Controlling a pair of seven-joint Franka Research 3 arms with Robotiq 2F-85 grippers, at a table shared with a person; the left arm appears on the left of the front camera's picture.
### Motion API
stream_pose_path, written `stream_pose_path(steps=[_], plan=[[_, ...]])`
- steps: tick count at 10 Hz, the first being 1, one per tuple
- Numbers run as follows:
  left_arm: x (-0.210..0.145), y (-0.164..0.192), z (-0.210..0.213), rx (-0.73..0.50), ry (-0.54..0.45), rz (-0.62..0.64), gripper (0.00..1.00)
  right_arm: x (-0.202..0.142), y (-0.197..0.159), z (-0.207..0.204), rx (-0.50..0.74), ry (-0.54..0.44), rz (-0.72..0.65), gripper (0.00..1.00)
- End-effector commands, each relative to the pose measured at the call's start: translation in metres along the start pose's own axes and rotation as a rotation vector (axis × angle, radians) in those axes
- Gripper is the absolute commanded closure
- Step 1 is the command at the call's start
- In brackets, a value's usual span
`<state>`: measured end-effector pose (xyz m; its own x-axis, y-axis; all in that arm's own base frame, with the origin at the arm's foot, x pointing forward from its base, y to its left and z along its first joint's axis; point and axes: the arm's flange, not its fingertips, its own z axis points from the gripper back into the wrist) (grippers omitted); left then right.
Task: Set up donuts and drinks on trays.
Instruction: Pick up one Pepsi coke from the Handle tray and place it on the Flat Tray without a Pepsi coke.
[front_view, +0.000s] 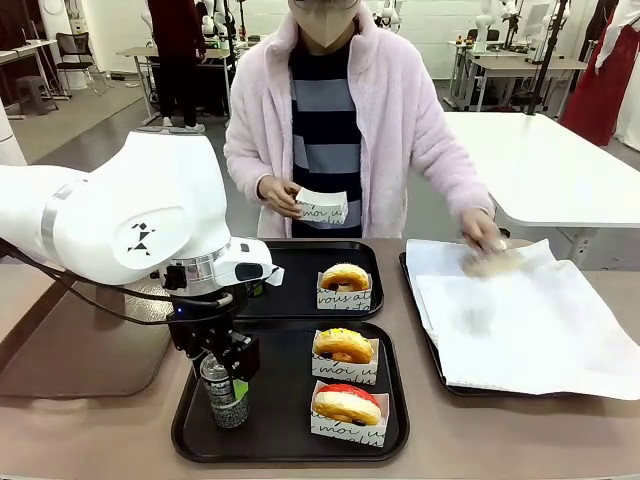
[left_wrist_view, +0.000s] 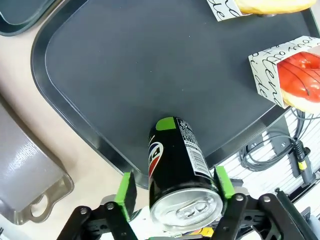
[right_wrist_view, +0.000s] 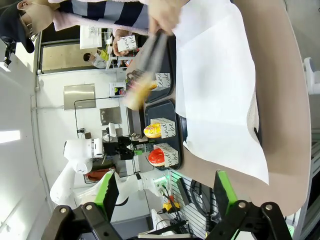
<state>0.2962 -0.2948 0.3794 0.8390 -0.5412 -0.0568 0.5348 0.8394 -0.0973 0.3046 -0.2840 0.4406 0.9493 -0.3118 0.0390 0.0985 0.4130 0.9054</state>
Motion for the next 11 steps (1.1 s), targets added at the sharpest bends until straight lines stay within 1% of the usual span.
stream_pose_path(steps=[1,2,7,9,11], plan=[[-0.002,-0.001,-0.003,0.015,-0.026,-0.005,0.02,0.0,0.0,0.0,0.016,-0.005,0.011,0.0],[-0.002,-0.001,-0.001,0.011,-0.026,-0.003,0.0,0.0,0.0,0.0,0.016,-0.005,0.011,0.0],[-0.007,-0.005,0.009,-0.022,-0.02,-0.016,0.0,0.0,0.0,0.0,0.016,-0.005,0.011,0.0],[-0.025,-0.02,0.046,-0.031,-0.054,-0.046,0.0,0.0,0.0,0.0,0.016,-0.005,0.011,0.0],[-0.047,-0.034,0.07,-0.028,-0.051,-0.085,0.0,0.0,0.0,0.0,0.016,-0.005,0.011,0.0]])
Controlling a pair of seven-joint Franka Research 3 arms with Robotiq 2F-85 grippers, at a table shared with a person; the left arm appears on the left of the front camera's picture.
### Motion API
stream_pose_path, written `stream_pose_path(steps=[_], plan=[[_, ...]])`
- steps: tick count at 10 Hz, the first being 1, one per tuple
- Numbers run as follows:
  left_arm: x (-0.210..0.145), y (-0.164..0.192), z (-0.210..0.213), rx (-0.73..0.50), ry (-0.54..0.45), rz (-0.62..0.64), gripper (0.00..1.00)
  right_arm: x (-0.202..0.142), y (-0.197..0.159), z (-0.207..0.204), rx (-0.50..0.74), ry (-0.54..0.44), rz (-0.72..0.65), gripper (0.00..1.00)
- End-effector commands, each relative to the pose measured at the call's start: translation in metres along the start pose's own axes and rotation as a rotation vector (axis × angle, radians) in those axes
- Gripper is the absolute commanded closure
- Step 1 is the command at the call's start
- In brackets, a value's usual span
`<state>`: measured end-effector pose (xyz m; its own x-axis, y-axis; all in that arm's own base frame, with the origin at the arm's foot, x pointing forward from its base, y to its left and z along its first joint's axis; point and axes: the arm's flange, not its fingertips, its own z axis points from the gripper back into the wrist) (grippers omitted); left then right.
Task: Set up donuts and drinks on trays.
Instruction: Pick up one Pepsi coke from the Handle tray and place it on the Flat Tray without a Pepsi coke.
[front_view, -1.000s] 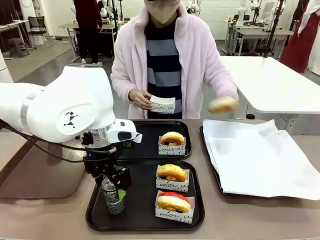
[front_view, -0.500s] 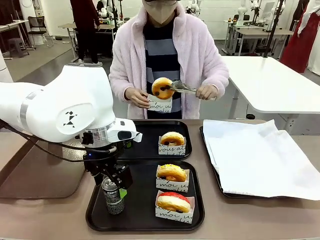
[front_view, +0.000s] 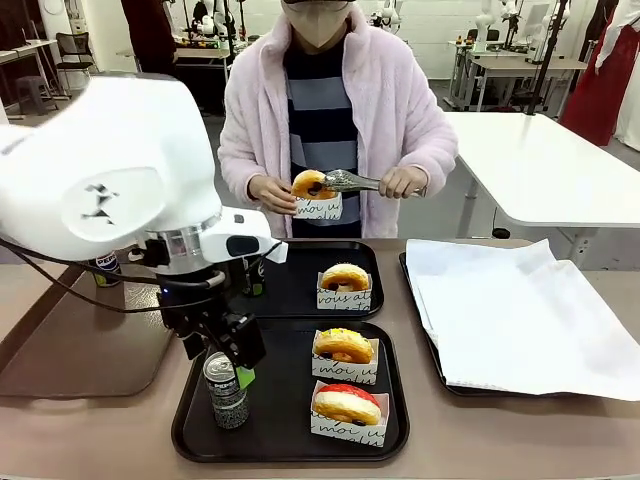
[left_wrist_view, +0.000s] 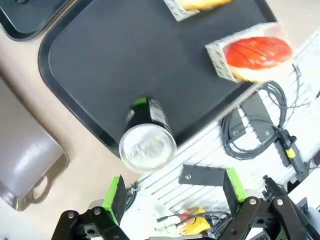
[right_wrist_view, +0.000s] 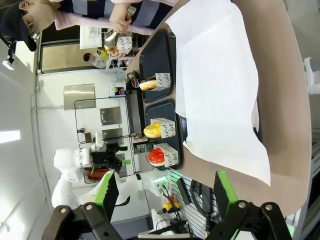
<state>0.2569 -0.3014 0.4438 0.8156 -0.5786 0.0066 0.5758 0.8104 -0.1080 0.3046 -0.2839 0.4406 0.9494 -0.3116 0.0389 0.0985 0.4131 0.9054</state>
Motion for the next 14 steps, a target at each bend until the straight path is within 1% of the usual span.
stream_pose_path(steps=[1,2,3,7,8,9,10,11,12,14], plan=[[-0.019,-0.004,0.015,-0.021,0.007,-0.036,0.0,0.0,0.0,0.0,0.016,-0.006,0.011,0.0],[-0.021,-0.005,0.016,-0.015,0.013,-0.021,0.0,0.0,0.0,0.0,0.016,-0.006,0.011,0.0],[-0.011,-0.007,0.013,-0.001,0.0,-0.012,0.0,0.0,0.0,0.0,0.016,-0.006,0.011,0.0],[-0.011,-0.007,0.013,-0.001,0.0,-0.012,0.0,0.0,0.0,0.0,0.016,-0.006,0.011,0.0],[-0.015,-0.008,0.015,-0.001,0.014,-0.01,0.0,0.0,0.0,0.0,0.016,-0.006,0.011,0.0],[-0.013,0.016,0.021,-0.028,0.008,0.054,0.0,0.0,0.0,0.0,0.016,-0.006,0.011,0.0],[0.0,0.051,0.036,0.009,-0.019,0.124,0.0,0.0,0.0,0.0,0.016,-0.006,0.011,0.0],[0.004,0.083,0.049,0.034,-0.043,0.192,0.0,0.0,0.0,0.0,0.016,-0.006,0.011,0.0],[-0.008,0.116,0.059,0.064,-0.089,0.28,0.0,0.0,0.0,0.0,0.016,-0.006,0.011,0.0],[-0.004,0.181,0.091,0.144,-0.081,0.396,0.0,0.0,0.0,0.0,0.016,-0.006,0.011,0.0]])
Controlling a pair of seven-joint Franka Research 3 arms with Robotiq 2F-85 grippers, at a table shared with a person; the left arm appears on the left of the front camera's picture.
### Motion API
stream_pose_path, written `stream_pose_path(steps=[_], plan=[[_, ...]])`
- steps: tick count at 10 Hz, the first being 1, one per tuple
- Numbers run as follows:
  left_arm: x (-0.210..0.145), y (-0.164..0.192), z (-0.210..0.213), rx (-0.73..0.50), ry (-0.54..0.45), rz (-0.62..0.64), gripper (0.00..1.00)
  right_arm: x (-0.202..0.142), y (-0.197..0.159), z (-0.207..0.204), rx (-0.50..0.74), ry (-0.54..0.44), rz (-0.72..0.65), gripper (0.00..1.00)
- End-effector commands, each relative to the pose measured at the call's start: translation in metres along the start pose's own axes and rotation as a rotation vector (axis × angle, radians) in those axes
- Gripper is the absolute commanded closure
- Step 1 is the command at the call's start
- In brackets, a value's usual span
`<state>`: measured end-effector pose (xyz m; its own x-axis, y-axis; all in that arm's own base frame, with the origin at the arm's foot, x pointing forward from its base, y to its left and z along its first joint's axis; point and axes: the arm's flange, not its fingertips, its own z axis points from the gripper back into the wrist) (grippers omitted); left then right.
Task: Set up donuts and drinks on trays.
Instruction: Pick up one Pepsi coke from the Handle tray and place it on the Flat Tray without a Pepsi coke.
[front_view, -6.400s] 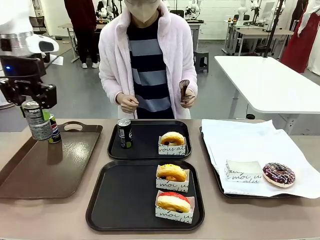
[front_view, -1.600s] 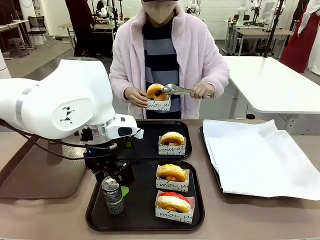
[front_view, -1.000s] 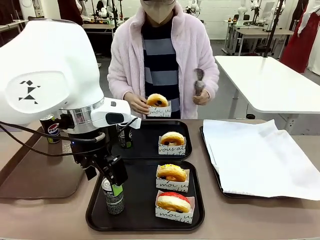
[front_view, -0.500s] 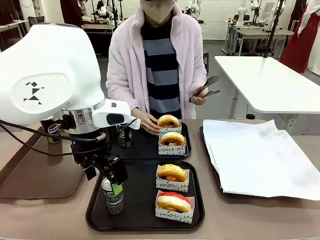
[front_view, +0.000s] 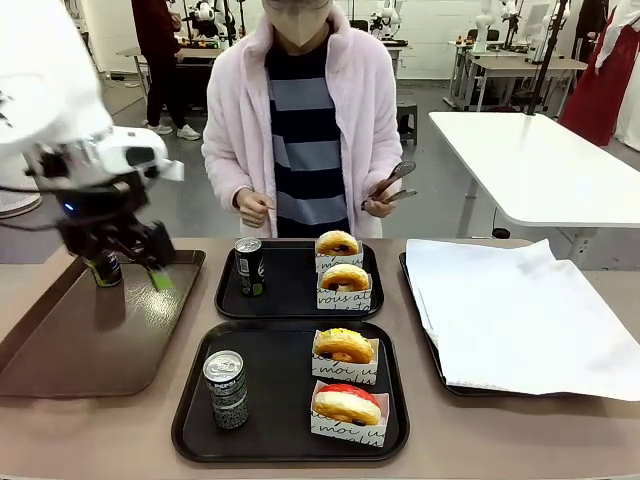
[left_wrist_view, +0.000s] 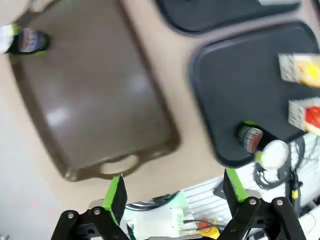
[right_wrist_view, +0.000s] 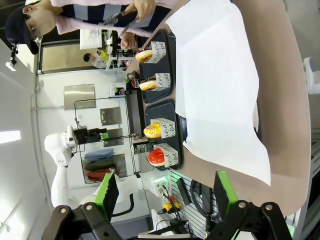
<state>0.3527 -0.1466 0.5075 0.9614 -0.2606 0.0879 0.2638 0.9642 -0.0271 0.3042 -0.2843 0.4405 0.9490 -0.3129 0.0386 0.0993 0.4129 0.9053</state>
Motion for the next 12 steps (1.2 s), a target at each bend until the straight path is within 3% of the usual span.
stream_pose_path(steps=[1,3,4,5,12], plan=[[0.004,0.037,0.009,0.073,0.021,0.115,0.0,0.0,0.0,0.0,0.016,-0.005,0.011,0.0],[0.017,0.077,0.022,0.076,0.02,0.188,0.0,0.0,0.0,0.0,0.016,-0.005,0.011,0.0],[0.002,0.079,0.019,0.043,0.012,0.226,0.0,0.0,0.0,0.0,0.016,-0.005,0.011,0.0],[0.011,0.078,0.019,0.071,-0.002,0.148,0.0,0.0,0.0,0.0,0.016,-0.005,0.011,0.0],[0.011,0.077,0.02,0.065,0.005,0.154,0.0,0.0,0.0,0.0,0.016,-0.005,0.011,0.0]])
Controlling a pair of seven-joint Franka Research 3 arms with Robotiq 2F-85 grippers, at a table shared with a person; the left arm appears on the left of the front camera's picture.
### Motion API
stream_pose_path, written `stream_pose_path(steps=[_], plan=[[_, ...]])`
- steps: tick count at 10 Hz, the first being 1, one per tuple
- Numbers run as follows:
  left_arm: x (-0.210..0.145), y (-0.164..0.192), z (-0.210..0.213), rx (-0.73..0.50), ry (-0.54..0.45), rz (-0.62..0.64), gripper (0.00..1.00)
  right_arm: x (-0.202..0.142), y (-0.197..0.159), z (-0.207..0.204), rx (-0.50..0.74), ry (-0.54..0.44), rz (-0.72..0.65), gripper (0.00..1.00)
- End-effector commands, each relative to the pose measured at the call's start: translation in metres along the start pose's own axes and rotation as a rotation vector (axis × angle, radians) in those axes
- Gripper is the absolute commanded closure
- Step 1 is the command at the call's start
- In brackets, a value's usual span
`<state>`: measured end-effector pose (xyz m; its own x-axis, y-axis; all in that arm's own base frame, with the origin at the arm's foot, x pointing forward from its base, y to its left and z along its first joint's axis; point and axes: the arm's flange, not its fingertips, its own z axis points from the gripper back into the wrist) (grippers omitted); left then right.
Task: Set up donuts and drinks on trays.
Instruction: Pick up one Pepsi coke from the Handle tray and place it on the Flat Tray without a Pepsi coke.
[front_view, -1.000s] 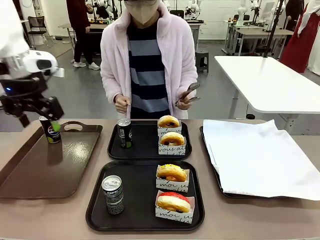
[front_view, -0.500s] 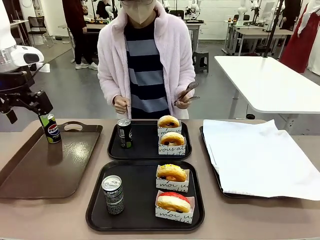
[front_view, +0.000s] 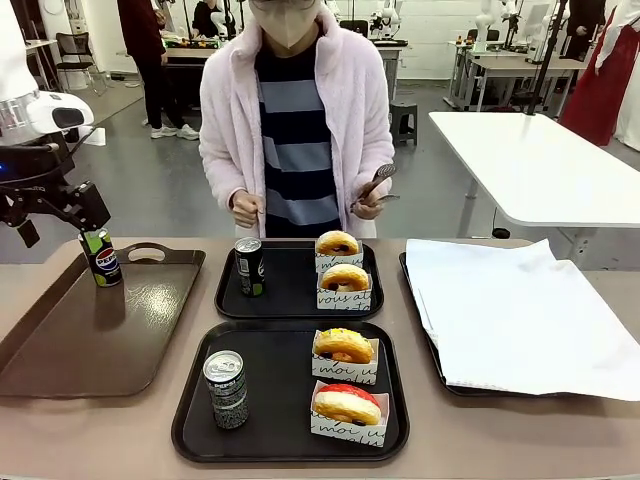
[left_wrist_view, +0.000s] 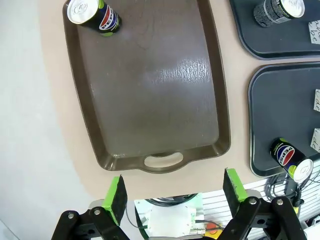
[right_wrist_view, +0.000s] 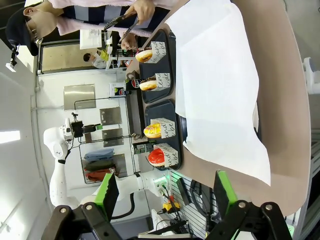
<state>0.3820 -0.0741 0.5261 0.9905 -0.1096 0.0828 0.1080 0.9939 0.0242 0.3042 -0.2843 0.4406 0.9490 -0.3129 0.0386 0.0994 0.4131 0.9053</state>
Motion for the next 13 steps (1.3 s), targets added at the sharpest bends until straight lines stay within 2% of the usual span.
stream_pose_path(steps=[1,3,5,6,7,8,9,10,13], plan=[[0.007,0.026,-0.002,-0.126,0.026,-0.073,0.0,0.0,0.0,0.0,0.016,-0.004,0.012,0.0],[0.001,0.081,0.001,-0.439,-0.025,-0.179,0.0,0.0,0.0,0.0,0.016,-0.004,0.012,0.0],[-0.004,0.143,-0.013,-0.734,-0.056,-0.164,0.0,0.0,0.0,0.0,0.016,-0.004,0.012,0.0],[-0.003,0.164,-0.025,-0.804,-0.042,-0.093,0.0,0.0,0.0,0.0,0.016,-0.004,0.012,0.0],[-0.001,0.197,-0.045,-0.95,-0.028,0.017,0.0,0.0,0.0,0.0,0.016,-0.004,0.012,0.0],[-0.004,0.223,-0.061,-1.061,-0.048,0.075,0.0,0.0,0.0,0.0,0.016,-0.004,0.012,0.0],[-0.011,0.245,-0.075,-1.125,-0.091,0.145,0.0,0.0,0.0,0.0,0.016,-0.004,0.012,0.0],[-0.02,0.262,-0.085,-1.14,-0.132,0.202,0.0,0.0,0.0,0.0,0.016,-0.004,0.012,0.0],[-0.031,0.313,-0.094,-1.142,-0.169,0.192,0.0,0.0,0.0,0.0,0.016,-0.004,0.012,0.0]])
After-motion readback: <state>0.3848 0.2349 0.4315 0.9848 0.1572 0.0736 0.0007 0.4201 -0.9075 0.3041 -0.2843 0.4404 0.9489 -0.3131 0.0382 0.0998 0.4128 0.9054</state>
